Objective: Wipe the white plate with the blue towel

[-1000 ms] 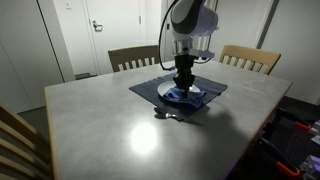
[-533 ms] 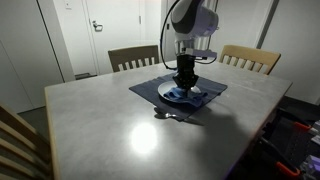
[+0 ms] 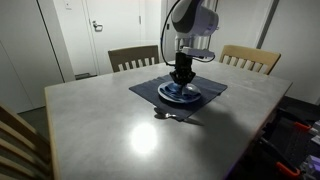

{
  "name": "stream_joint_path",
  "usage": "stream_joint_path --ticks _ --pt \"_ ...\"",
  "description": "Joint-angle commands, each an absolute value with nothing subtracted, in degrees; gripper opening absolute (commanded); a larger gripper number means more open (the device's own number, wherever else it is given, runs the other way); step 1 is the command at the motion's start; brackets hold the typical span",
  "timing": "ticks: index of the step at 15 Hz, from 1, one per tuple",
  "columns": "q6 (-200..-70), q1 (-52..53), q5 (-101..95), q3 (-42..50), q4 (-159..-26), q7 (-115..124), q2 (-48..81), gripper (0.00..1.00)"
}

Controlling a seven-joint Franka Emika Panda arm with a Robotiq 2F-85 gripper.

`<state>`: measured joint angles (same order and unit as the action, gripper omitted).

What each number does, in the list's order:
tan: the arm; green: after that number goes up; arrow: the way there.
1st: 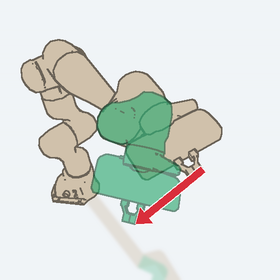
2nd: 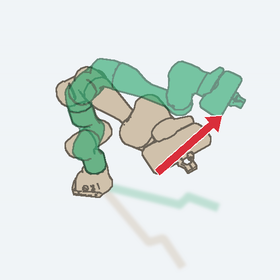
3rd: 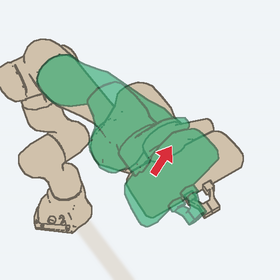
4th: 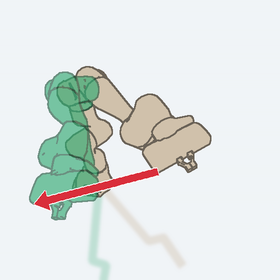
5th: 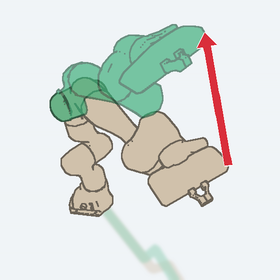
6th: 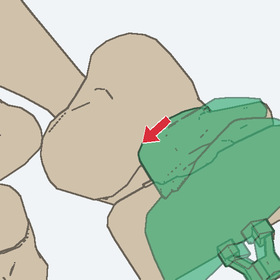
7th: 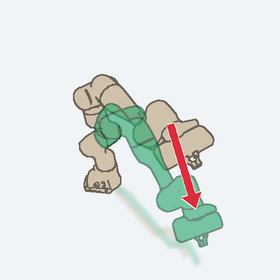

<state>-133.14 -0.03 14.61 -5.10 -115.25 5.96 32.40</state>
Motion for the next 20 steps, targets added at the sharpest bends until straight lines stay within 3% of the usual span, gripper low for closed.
stream_joint_path --ticks 1,7,14,20 --pt "-138.8 1.3 14.4 -4.3 -112.4 6.3 35.8 0.02" --pt "-139.2 1.0 14.5 -7.0 -107.3 0.5 39.1 0.02" --pt "-125.3 -2.9 15.2 -11.6 -102.8 -15.6 41.3 0.02" --pt "-112.5 -2.4 14.1 -10.0 -101.8 -17.7 42.1 0.02"
